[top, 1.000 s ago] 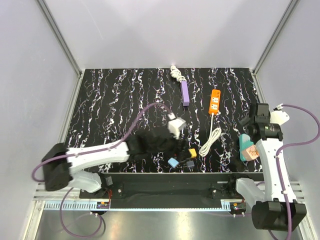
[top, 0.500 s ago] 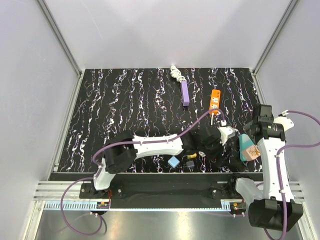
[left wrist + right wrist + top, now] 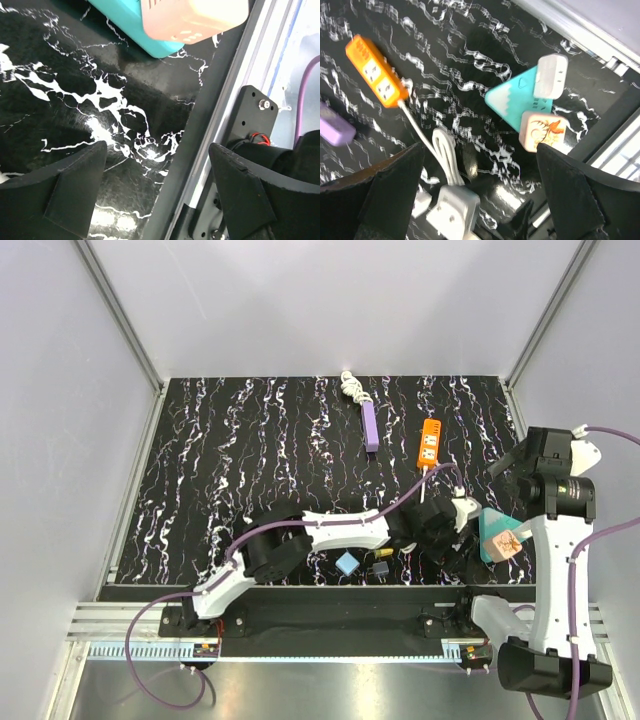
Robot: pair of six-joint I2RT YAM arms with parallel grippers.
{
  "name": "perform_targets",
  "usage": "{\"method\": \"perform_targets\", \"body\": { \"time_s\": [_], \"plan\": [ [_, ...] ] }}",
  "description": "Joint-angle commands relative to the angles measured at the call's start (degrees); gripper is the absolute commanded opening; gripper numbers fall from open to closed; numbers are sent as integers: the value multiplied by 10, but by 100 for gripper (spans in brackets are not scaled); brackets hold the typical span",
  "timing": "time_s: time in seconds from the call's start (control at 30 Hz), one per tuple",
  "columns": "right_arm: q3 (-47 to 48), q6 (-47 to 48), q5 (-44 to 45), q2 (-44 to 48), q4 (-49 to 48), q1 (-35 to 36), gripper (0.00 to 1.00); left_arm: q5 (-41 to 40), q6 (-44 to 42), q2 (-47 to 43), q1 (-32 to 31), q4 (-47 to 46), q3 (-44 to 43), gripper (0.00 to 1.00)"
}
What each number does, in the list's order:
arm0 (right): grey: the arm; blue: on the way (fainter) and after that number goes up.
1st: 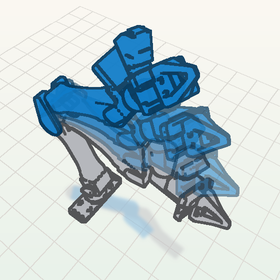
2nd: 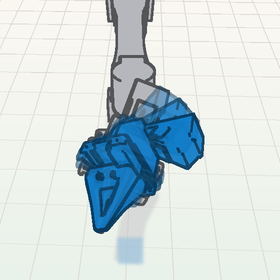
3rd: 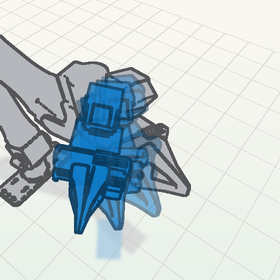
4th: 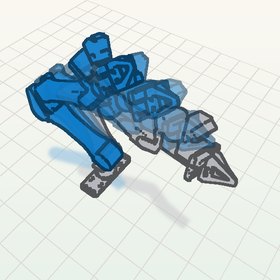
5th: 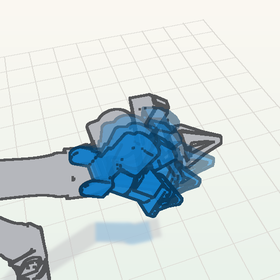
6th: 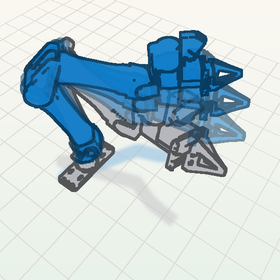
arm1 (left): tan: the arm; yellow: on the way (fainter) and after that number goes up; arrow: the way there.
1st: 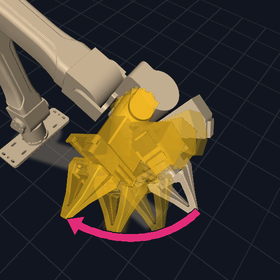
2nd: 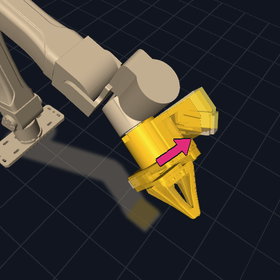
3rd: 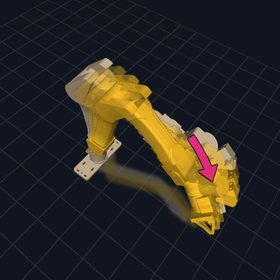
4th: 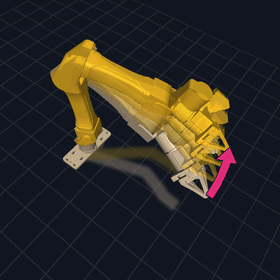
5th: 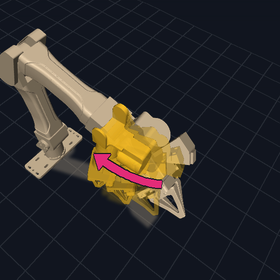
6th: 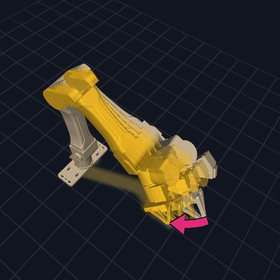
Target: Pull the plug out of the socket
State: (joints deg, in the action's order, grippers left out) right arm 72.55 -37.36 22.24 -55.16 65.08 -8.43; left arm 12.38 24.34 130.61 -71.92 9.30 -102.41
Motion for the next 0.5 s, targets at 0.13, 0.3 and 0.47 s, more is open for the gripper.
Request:
{"method": "perform_targets", "body": {
  "time_s": [0.13,0.3,0.47],
  "plan": [
    [11,85,-55,-10,10,-2,100,111,-3,13,49,-91,-7,81],
    [33,85,-70,-36,4,-2,100,170,-32,28,58,-111,-24,76],
    [51,77,-84,-63,2,-2,100,180,-26,40,59,-138,-37,73]
  ]
}}
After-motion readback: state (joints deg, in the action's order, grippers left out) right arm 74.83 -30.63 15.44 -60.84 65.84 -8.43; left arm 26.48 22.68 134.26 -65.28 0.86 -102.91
